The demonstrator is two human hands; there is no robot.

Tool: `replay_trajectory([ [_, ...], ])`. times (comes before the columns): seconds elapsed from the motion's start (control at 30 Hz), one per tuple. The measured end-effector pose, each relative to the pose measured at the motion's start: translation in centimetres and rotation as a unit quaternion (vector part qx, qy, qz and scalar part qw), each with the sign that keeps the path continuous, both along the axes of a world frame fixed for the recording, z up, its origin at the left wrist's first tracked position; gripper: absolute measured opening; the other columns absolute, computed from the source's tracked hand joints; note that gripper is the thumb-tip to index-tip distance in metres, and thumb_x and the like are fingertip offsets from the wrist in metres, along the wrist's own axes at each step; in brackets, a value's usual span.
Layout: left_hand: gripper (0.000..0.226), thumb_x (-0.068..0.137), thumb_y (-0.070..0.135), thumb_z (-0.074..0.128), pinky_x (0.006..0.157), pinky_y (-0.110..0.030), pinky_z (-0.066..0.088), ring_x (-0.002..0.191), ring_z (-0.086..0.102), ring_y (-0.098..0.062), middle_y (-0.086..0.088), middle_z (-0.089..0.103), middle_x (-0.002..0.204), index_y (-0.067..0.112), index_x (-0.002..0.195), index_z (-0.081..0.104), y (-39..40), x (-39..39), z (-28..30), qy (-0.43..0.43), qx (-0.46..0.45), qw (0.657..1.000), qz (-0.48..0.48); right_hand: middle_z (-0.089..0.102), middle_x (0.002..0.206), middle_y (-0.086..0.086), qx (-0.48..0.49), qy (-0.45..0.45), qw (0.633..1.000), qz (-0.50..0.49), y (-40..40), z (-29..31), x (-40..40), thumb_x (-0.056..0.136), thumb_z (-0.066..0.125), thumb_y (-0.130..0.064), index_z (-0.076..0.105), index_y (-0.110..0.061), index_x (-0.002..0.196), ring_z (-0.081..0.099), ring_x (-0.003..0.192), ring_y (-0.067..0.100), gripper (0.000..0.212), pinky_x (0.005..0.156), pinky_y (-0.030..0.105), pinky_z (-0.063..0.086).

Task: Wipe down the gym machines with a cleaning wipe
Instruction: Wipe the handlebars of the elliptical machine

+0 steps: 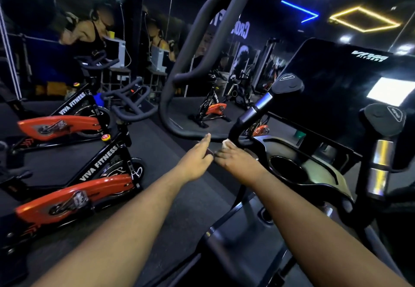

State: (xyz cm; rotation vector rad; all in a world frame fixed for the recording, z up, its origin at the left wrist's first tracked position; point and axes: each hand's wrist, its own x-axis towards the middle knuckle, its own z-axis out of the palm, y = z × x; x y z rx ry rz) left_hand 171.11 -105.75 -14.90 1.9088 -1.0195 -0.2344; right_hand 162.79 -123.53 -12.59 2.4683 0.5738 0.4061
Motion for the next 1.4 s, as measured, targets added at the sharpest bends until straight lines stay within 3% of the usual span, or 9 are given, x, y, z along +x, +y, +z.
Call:
replay_trajectory([
  [0.1, 0.054, 0.108, 0.034, 0.046, 0.118, -0.026, 0.026, 0.149, 0.033, -0.017, -0.001, 0.038, 0.161, 0.021, 0.159, 0.033, 0.7, -1.3, -1.8, 0.098, -0.045, 0.994, 0.022, 0.066, 0.131, 0.017, 0.289, -0.018, 0.957, -0.036, 3.1, -0.7, -1.9, 0.091, 0.034, -0.018, 0.069, -0.005, 0.124, 0.059, 0.126, 0.031, 0.049, 0.12, 0.044, 0.027],
  [0.3, 0.049, 0.106, 0.032, 0.052, 0.115, -0.033, 0.04, 0.139, 0.047, -0.011, 0.003, 0.051, 0.151, 0.02, 0.153, 0.043, 4.5, -6.3, -4.4, 0.237, -0.105, 0.965, -0.032, 0.065, 0.132, 0.0, 0.737, -0.173, 0.651, -0.063, 10.5, -4.3, -7.5, 0.096, 0.053, 0.009, 0.063, -0.021, 0.123, 0.061, 0.117, -0.002, 0.042, 0.09, 0.013, 0.051],
  [0.4, 0.03, 0.102, 0.014, 0.06, 0.085, -0.018, 0.05, 0.104, 0.068, -0.007, 0.004, 0.072, 0.115, 0.012, 0.132, 0.063, 7.7, -9.7, -6.3, 0.245, -0.111, 0.962, -0.057, 0.064, 0.132, -0.001, 0.802, -0.166, 0.57, -0.065, 14.6, -7.1, -10.1, 0.096, 0.056, 0.003, 0.062, -0.027, 0.119, 0.062, 0.12, 0.011, 0.039, 0.101, 0.029, 0.051],
  [0.6, 0.005, 0.094, 0.005, 0.067, 0.07, -0.03, 0.051, 0.066, 0.064, -0.006, -0.003, 0.072, 0.081, 0.005, 0.099, 0.069, 12.3, -14.0, -8.8, 0.251, -0.133, 0.958, 0.033, 0.068, 0.124, 0.0, 0.793, -0.159, 0.574, -0.132, 19.4, -10.6, -14.1, 0.09, 0.065, -0.009, 0.064, -0.036, 0.113, 0.065, 0.115, 0.016, 0.035, 0.101, 0.04, 0.053],
  [0.7, 0.009, 0.089, 0.013, 0.074, 0.07, -0.029, 0.05, 0.068, 0.061, -0.007, 0.0, 0.071, 0.081, 0.007, 0.095, 0.07, 14.4, -15.9, -8.8, 0.219, -0.124, 0.965, 0.074, 0.07, 0.118, -0.007, 0.789, -0.127, 0.578, -0.163, 20.9, -11.3, -16.5, 0.094, 0.067, -0.012, 0.062, -0.03, 0.119, 0.066, 0.109, 0.006, 0.031, 0.096, 0.031, 0.053],
  [0.83, 0.01, 0.085, 0.019, 0.077, 0.072, -0.028, 0.048, 0.073, 0.058, -0.008, 0.006, 0.069, 0.081, 0.014, 0.089, 0.069, 18.1, -19.0, -8.5, 0.207, -0.12, 0.966, 0.096, 0.077, 0.098, -0.006, 0.782, -0.11, 0.586, -0.183, 23.0, -11.5, -20.3, 0.096, 0.067, -0.02, 0.07, -0.031, 0.099, 0.072, 0.094, 0.013, 0.011, 0.089, 0.044, 0.058],
  [1.0, 0.005, 0.095, 0.011, 0.069, 0.067, -0.029, 0.056, 0.07, 0.067, -0.014, -0.006, 0.074, 0.087, 0.013, 0.096, 0.065, 23.3, -23.6, -8.8, 0.289, -0.174, 0.938, 0.084, 0.076, 0.087, -0.006, 0.776, -0.103, 0.594, -0.185, 26.0, -11.7, -24.6, 0.094, 0.069, -0.017, 0.07, -0.029, 0.088, 0.072, 0.084, 0.016, 0.013, 0.082, 0.045, 0.059],
  [1.23, 0.008, 0.098, 0.004, 0.063, 0.054, -0.019, 0.045, 0.055, 0.05, -0.009, 0.004, 0.066, 0.072, 0.009, 0.101, 0.069, 31.5, -31.3, -11.5, 0.242, -0.154, 0.94, 0.187, 0.071, 0.104, -0.009, 0.831, 0.028, 0.542, -0.121, 32.7, -14.8, -30.1, 0.098, 0.061, -0.004, 0.066, -0.024, 0.11, 0.067, 0.095, 0.005, 0.024, 0.094, 0.031, 0.055],
  [1.4, 0.019, 0.097, -0.002, 0.059, 0.079, -0.022, 0.052, 0.086, 0.065, -0.008, -0.007, 0.075, 0.1, 0.007, 0.107, 0.073, 37.7, -36.8, -11.7, 0.191, -0.113, 0.956, 0.192, 0.071, 0.117, -0.006, 0.822, 0.153, 0.541, -0.093, 39.5, -16.7, -34.5, 0.104, 0.056, -0.028, 0.063, -0.021, 0.131, 0.067, 0.106, 0.005, 0.029, 0.091, 0.022, 0.052],
])
